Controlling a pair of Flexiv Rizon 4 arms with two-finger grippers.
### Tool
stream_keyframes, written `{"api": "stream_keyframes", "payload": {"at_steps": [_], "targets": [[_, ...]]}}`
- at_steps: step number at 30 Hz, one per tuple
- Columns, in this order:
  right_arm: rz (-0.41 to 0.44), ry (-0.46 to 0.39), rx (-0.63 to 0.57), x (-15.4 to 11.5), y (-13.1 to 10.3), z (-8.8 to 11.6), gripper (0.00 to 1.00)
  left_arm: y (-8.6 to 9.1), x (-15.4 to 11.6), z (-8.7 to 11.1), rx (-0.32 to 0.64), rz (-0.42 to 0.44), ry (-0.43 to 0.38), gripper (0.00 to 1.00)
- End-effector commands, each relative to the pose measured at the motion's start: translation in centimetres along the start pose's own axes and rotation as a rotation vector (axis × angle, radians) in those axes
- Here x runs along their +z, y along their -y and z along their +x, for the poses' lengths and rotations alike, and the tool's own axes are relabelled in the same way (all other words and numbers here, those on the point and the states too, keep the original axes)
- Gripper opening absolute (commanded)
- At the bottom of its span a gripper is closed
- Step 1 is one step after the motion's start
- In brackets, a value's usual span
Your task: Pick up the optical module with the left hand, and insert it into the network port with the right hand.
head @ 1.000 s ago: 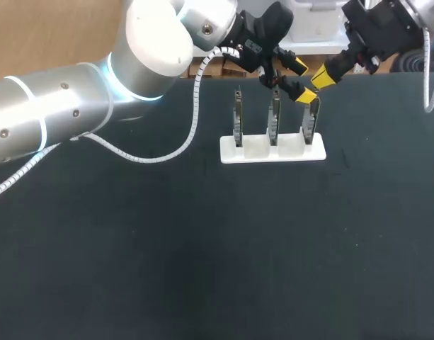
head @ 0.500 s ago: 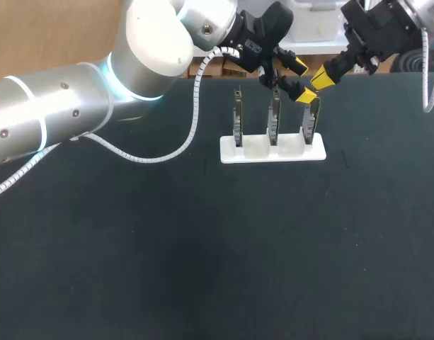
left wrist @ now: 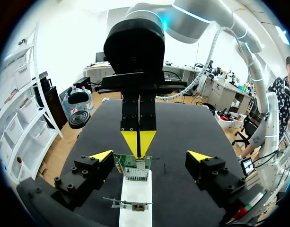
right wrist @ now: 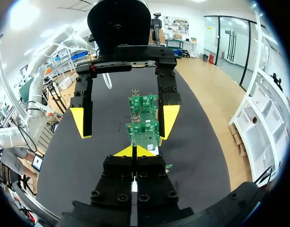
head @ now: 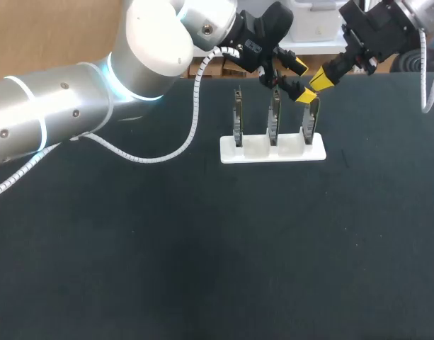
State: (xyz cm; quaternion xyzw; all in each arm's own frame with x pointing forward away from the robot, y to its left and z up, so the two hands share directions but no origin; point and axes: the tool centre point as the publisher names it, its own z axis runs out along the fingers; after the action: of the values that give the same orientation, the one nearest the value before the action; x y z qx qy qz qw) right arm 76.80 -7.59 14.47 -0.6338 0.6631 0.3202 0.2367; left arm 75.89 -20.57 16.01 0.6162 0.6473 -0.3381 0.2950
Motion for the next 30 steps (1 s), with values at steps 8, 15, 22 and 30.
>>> {"api": "stream_keyframes", "payload": {"at_steps": [8, 15, 22, 30], "targets": [[-0.007, -0.002, 0.006, 0.29, 0.27, 0.29, 0.00, -0.20, 0.05, -0.08, 0.000, 0.004, -0.004, 1.00], [-0.013, 0.000, 0.010, 0.51, 0.24, 0.49, 0.00, -0.20, 0.05, -0.08, 0.000, 0.004, -0.004, 1.00], [-0.019, 0.004, 0.017, 0.74, 0.12, 0.61, 0.00, -0.20, 0.05, -0.08, 0.000, 0.004, -0.004, 1.00], [-0.018, 0.004, 0.019, 0.75, 0.10, 0.68, 0.00, -0.20, 0.05, -0.08, 0.000, 0.004, -0.004, 1.00]]}}
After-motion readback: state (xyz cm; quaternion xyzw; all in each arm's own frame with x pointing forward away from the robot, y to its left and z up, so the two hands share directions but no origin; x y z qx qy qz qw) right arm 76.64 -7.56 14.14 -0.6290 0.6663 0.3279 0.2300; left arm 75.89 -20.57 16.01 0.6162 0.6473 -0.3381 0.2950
